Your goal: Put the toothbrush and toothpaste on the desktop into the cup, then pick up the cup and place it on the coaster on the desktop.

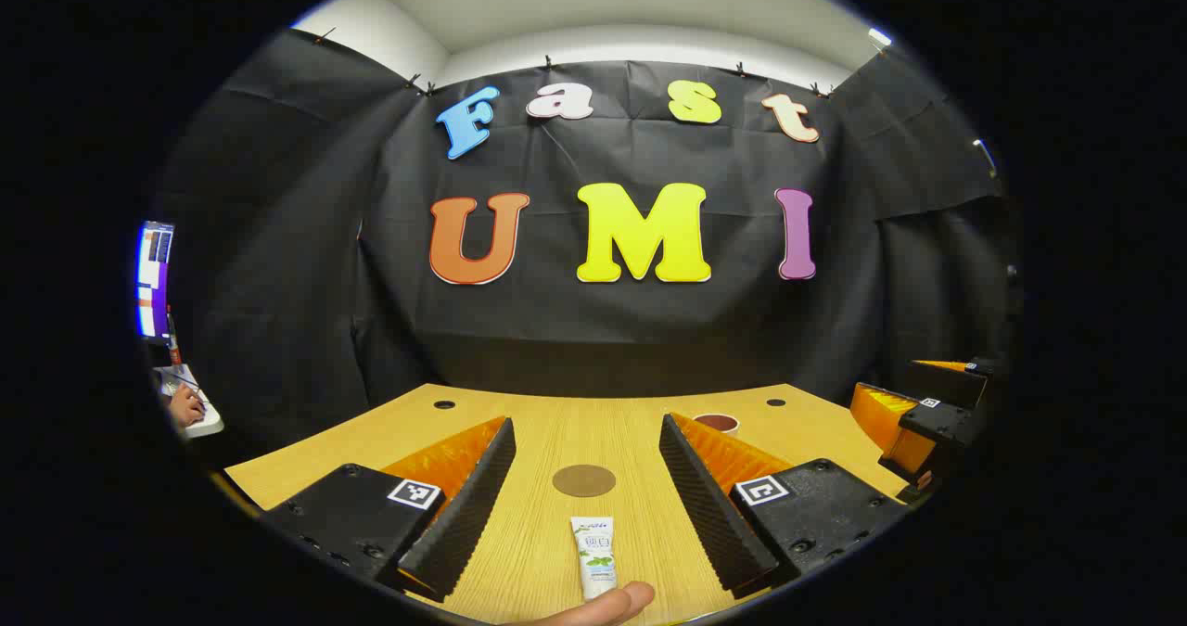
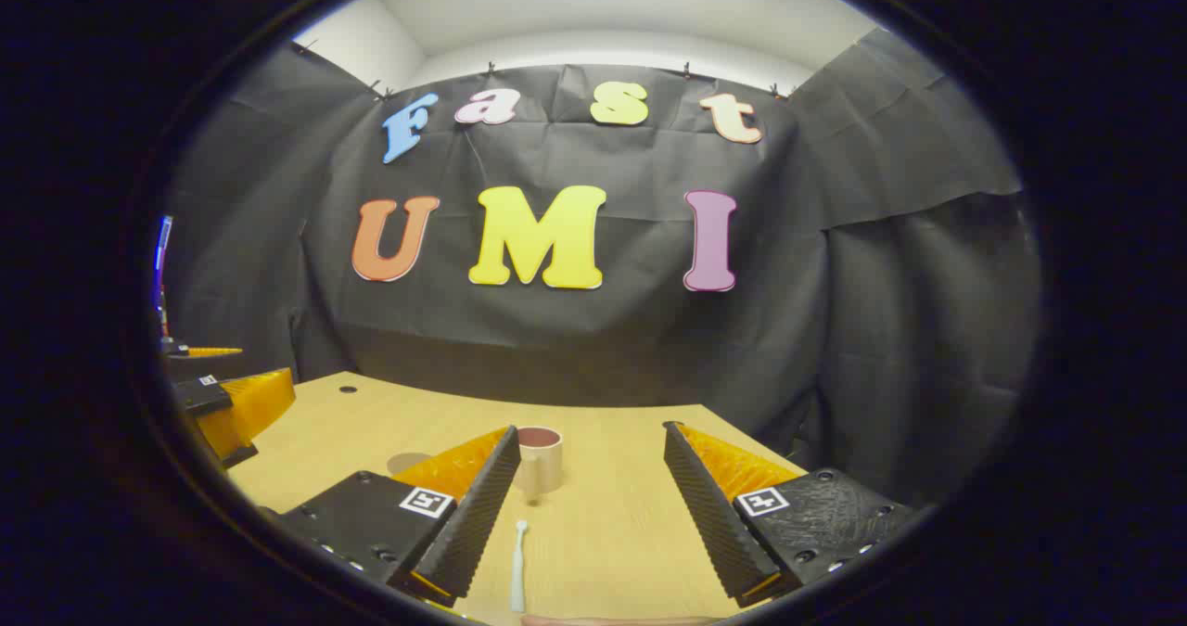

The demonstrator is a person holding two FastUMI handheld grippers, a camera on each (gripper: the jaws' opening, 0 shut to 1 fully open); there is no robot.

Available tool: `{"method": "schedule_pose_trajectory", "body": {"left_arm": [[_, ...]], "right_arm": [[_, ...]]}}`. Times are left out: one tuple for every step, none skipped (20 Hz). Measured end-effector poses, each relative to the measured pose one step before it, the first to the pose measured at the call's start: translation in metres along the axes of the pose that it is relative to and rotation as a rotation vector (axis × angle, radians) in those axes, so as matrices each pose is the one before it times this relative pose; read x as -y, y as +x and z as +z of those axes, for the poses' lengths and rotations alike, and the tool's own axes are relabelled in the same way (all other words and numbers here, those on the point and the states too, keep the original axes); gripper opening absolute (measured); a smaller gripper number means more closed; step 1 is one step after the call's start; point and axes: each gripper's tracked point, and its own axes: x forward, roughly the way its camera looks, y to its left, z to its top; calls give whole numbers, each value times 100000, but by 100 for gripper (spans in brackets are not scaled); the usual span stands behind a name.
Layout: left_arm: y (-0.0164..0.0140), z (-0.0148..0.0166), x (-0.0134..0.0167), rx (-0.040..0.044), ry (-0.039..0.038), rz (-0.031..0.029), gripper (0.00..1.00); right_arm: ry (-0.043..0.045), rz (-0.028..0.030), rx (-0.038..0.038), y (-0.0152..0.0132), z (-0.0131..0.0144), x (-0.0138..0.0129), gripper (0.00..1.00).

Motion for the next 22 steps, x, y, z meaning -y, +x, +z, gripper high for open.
{"method": "schedule_pose_trajectory", "body": {"left_arm": [[115, -134, -29, -360, 61, 64, 100], [-35, -166, -138, -252, 331, 355, 100], [130, -144, -314, -112, 419, 820, 99], [28, -124, -272, -122, -61, 729, 99], [88, -62, -127, -300, -491, 259, 100], [-38, -250, -43, -319, -515, 13, 99], [63, -64, 46, -362, -211, 57, 99], [-61, -221, -115, -337, -80, 145, 99], [58, -94, -69, -201, -34, 54, 99], [1, -176, -7, -312, 66, 30, 99], [35, -125, -46, -286, 115, 52, 99], [0, -145, -37, -317, 110, 93, 99], [60, -177, -111, -314, 186, 202, 99], [93, -142, -138, -220, 94, 152, 99], [17, -100, -54, -187, -50, 163, 99], [86, -89, -153, -247, -120, 314, 99], [-54, -143, -193, -447, -307, 293, 99], [48, -225, 39, -413, -160, 93, 99], [96, -216, -61, -433, 12, 270, 99], [55, -92, -119, -158, 280, 282, 99], [63, -149, -72, -324, 444, 375, 99], [32, -206, -86, -261, 490, 218, 99]], "right_arm": [[-222, -259, -189, 35, 15, 84, 94], [-268, -443, 188, -53, 45, 208, 96], [-177, 119, 64, 3, 22, -88, 96], [66, -92, -424, 55, -205, -21, 96], [416, 385, -447, -51, -163, -82, 96], [422, 461, -458, -11, -133, -77, 96], [257, 168, -360, 1, -126, 36, 96], [-153, 300, -237, 41, -167, -145, 96], [-363, -39, -247, 69, -117, -51, 96], [-79, 65, -153, -51, -173, 58, 96], [68, 369, -181, 103, -49, -119, 96], [-10, 0, -469, 88, -254, -76, 96], [-89, -2, -416, 36, -75, 40, 96], [-128, 269, -138, -44, -63, -164, 96], [-86, -28, -5, 27, 31, -10, 96], [-35, -274, -96, 70, -160, 141, 96], [74, 137, -303, 68, -67, -12, 97], [122, 148, -483, 87, -349, -88, 96], [137, 310, -720, 160, -255, -158, 96], [38, 68, -1156, 243, -524, -76, 96], [-160, -357, -1871, 347, -694, 41, 96], [-182, -51, -2153, 539, -856, -57, 96]]}}
